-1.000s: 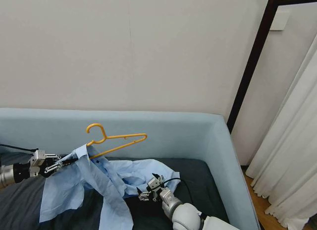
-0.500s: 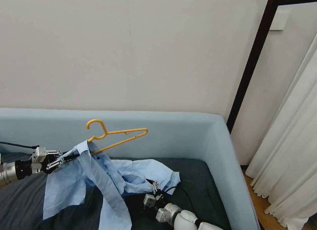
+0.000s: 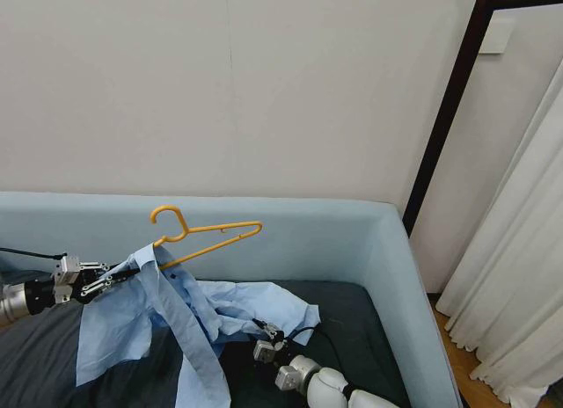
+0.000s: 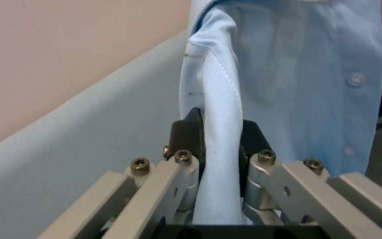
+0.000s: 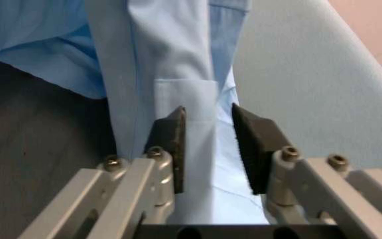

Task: Pick up the clothes from the sofa and hang them on the clothes hanger.

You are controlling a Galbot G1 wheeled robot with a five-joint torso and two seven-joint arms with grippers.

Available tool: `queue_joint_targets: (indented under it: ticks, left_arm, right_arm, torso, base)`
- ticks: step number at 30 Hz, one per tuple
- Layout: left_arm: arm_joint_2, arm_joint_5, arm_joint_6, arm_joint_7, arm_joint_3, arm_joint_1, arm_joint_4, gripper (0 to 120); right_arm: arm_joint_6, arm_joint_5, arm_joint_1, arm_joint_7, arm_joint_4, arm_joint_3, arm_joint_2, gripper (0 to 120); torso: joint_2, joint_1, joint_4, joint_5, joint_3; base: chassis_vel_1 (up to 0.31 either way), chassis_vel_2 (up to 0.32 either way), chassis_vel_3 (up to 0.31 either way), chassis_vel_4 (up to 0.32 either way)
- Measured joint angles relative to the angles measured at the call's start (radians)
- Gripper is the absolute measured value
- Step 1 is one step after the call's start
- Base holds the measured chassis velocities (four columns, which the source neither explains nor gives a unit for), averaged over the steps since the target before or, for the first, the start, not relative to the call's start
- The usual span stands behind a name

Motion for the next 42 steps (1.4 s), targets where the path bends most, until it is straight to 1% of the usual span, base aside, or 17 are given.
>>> queue_joint_targets:
  ticks: [3, 4, 6, 14, 16, 17, 18, 22, 23, 27, 28, 31, 33, 36, 39, 40, 42]
  left_arm:
    - [-0.003, 0.002, 0.000, 0.001, 0.007, -0.008, 0.001, 7]
    - [-0.003, 0.002, 0.000, 0.001, 0.007, -0.008, 0.001, 7]
    - [-0.005, 0.003, 0.000, 0.003, 0.010, -0.011, 0.002, 7]
    - [-0.002, 0.005, 0.000, 0.010, 0.010, -0.014, 0.008, 7]
    - [0.002, 0.005, 0.000, 0.011, 0.006, -0.014, 0.008, 7]
    - [0.002, 0.005, 0.000, 0.011, 0.006, -0.014, 0.008, 7]
    - [0.003, 0.004, 0.001, 0.011, 0.004, -0.014, 0.007, 7]
    - [0.008, -0.001, 0.002, 0.011, -0.005, -0.009, -0.001, 7]
    - [0.008, -0.001, 0.002, 0.011, -0.005, -0.009, -0.001, 7]
    - [0.009, -0.004, 0.003, 0.011, -0.008, -0.005, -0.007, 7]
    - [0.009, -0.004, 0.003, 0.011, -0.008, -0.005, -0.007, 7]
    - [0.009, -0.007, 0.003, 0.011, -0.008, -0.006, -0.010, 7]
    - [0.009, -0.008, 0.003, 0.010, -0.008, -0.007, -0.011, 7]
    - [0.009, -0.011, 0.003, 0.010, -0.008, -0.008, -0.010, 7]
    - [0.010, -0.013, 0.003, 0.010, -0.008, -0.008, -0.008, 7]
    - [0.011, -0.014, 0.003, 0.010, -0.008, -0.008, -0.006, 7]
    - [0.011, -0.014, 0.003, 0.010, -0.008, -0.009, -0.002, 7]
  right_arm:
    - [0.009, 0.054, 0.008, -0.017, 0.000, 0.010, -0.004, 8]
    - [0.009, 0.054, 0.008, -0.017, 0.000, 0.010, -0.004, 8]
    - [0.009, 0.082, 0.011, -0.019, 0.000, 0.013, -0.005, 0]
    - [0.023, 0.092, -0.002, -0.006, 0.045, -0.013, -0.024, 0]
    - [0.025, 0.074, -0.011, -0.007, 0.054, -0.027, -0.025, 10]
    - [0.025, 0.074, -0.011, -0.007, 0.054, -0.027, -0.025, 10]
    - [0.025, 0.065, -0.013, -0.008, 0.054, -0.031, -0.024, 14]
    - [0.024, 0.011, -0.024, -0.006, 0.018, -0.036, 0.000, 32]
    - [0.024, 0.011, -0.024, -0.006, 0.018, -0.036, 0.000, 32]
    - [0.006, -0.088, -0.030, 0.062, -0.034, -0.031, 0.037, 49]
    - [0.006, -0.088, -0.030, 0.062, -0.034, -0.031, 0.037, 49]
    - [-0.004, -0.146, -0.030, 0.095, -0.068, -0.021, 0.061, 62]
    - [-0.006, -0.155, -0.029, 0.101, -0.076, -0.019, 0.067, 66]
    - [-0.018, -0.165, -0.028, 0.115, -0.086, -0.016, 0.080, 81]
    - [-0.020, -0.166, -0.029, 0.123, -0.087, -0.013, 0.087, 75]
    - [-0.020, -0.165, -0.031, 0.126, -0.086, -0.011, 0.088, 68]
    - [-0.015, -0.160, -0.032, 0.127, -0.080, -0.008, 0.087, 59]
  torso:
    - [0.000, 0.000, 0.0000, 0.0000, 0.000]
    - [0.000, 0.000, 0.0000, 0.0000, 0.000]
    - [0.000, 0.000, 0.0000, 0.0000, 0.000]
    - [0.000, 0.000, 0.0000, -0.0001, 0.000]
    - [0.000, 0.000, 0.0000, 0.0001, 0.000]
    - [0.000, 0.000, 0.0000, 0.0001, 0.000]
    - [0.000, 0.000, 0.0001, -0.0001, 0.000]
    - [0.000, 0.000, 0.0000, 0.0000, 0.000]
    - [0.000, 0.000, 0.0000, 0.0000, 0.000]
    - [0.000, 0.000, 0.0000, 0.0000, 0.000]
    - [0.000, 0.000, 0.0000, 0.0000, 0.000]
    - [0.000, 0.000, 0.0001, 0.0000, 0.000]
    - [0.000, 0.000, 0.0000, 0.0000, 0.000]
    - [0.000, 0.000, 0.0000, -0.0001, 0.000]
    - [0.000, 0.000, 0.0000, -0.0001, 0.000]
    - [0.000, 0.000, 0.0001, 0.0000, 0.000]
    - [0.000, 0.000, 0.0000, -0.0001, 0.000]
  base:
    - [0.000, 0.000, 0.000, 0.000]
    - [0.000, 0.000, 0.000, 0.000]
    - [0.000, 0.000, 0.000, 0.000]
    - [0.000, 0.000, 0.000, 0.000]
    - [0.000, 0.000, 0.000, 0.000]
    - [0.000, 0.000, 0.000, 0.000]
    - [0.000, 0.000, 0.000, 0.000]
    - [0.000, 0.000, 0.000, 0.000]
    - [0.000, 0.000, 0.000, 0.000]
    - [0.000, 0.000, 0.000, 0.000]
    - [0.000, 0.000, 0.000, 0.000]
    - [0.000, 0.000, 0.000, 0.000]
    - [0.000, 0.000, 0.000, 0.000]
    - [0.000, 0.000, 0.000, 0.000]
    - [0.000, 0.000, 0.000, 0.000]
    - [0.000, 0.000, 0.000, 0.000]
    - [0.000, 0.000, 0.000, 0.000]
